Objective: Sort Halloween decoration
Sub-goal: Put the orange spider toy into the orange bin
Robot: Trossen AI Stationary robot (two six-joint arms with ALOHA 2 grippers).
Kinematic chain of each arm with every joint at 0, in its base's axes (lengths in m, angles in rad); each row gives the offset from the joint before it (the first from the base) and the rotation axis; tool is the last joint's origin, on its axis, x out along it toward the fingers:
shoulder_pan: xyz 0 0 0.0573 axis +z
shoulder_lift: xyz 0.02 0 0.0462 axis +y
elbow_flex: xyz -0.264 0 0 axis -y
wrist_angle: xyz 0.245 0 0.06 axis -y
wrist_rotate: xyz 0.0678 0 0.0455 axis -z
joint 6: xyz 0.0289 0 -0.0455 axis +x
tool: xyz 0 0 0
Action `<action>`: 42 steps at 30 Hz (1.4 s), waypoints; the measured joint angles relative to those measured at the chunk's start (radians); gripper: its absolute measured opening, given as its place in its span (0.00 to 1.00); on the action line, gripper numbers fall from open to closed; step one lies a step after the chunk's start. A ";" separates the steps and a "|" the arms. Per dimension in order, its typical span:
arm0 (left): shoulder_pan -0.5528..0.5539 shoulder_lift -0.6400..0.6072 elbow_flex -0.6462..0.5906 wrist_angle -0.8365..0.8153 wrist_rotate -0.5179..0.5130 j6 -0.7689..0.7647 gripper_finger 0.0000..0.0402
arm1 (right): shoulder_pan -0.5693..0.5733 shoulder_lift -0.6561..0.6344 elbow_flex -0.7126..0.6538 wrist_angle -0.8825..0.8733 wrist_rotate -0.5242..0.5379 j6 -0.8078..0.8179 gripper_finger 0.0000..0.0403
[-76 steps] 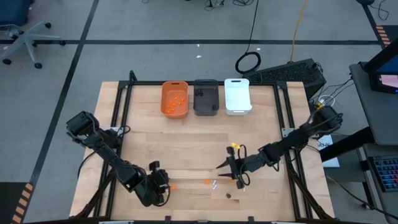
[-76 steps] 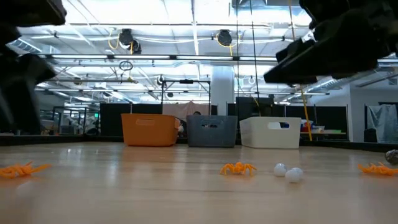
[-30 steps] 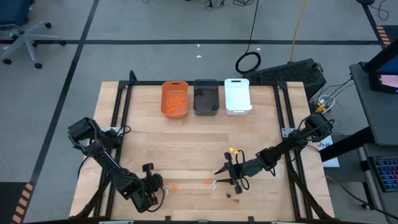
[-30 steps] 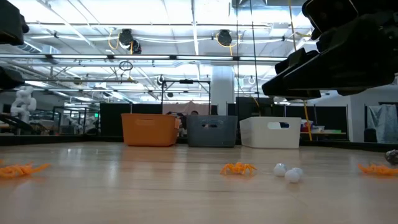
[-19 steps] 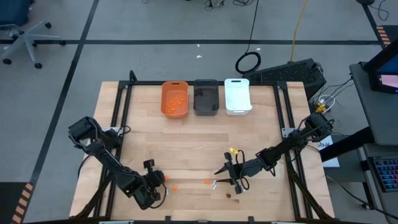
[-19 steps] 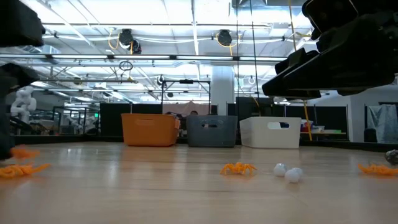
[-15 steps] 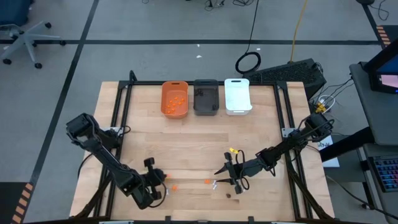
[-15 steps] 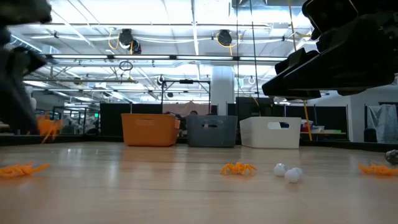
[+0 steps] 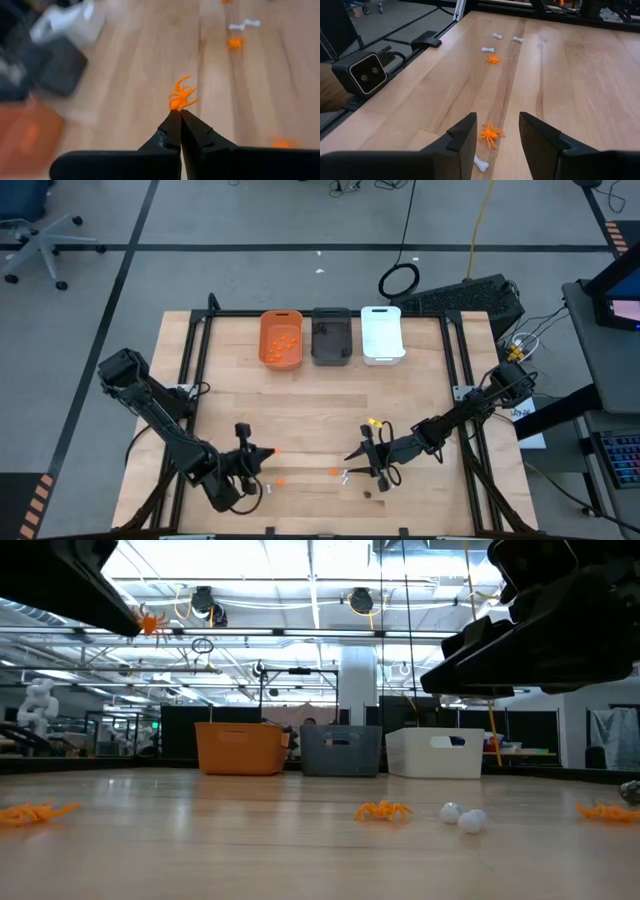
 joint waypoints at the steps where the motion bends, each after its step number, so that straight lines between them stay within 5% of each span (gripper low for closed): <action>1: 0.000 0.000 0.000 0.008 -0.009 0.077 0.00 | 0.000 0.000 0.000 0.000 0.000 -0.009 0.33; 9: 0.000 0.000 0.001 0.097 -0.078 0.690 0.00 | -0.004 0.000 0.000 0.000 0.002 -0.095 0.33; 14: 0.010 0.000 0.001 0.104 -0.094 0.901 0.00 | -0.025 0.000 0.000 0.000 0.002 -0.141 0.33; 25: 0.068 0.000 0.001 0.103 -0.096 1.020 0.00 | -0.070 0.000 0.000 0.000 0.002 -0.228 0.33; 42: 0.106 0.000 0.001 0.144 -0.097 0.979 0.00 | -0.114 0.000 0.000 -0.010 0.002 -0.247 0.33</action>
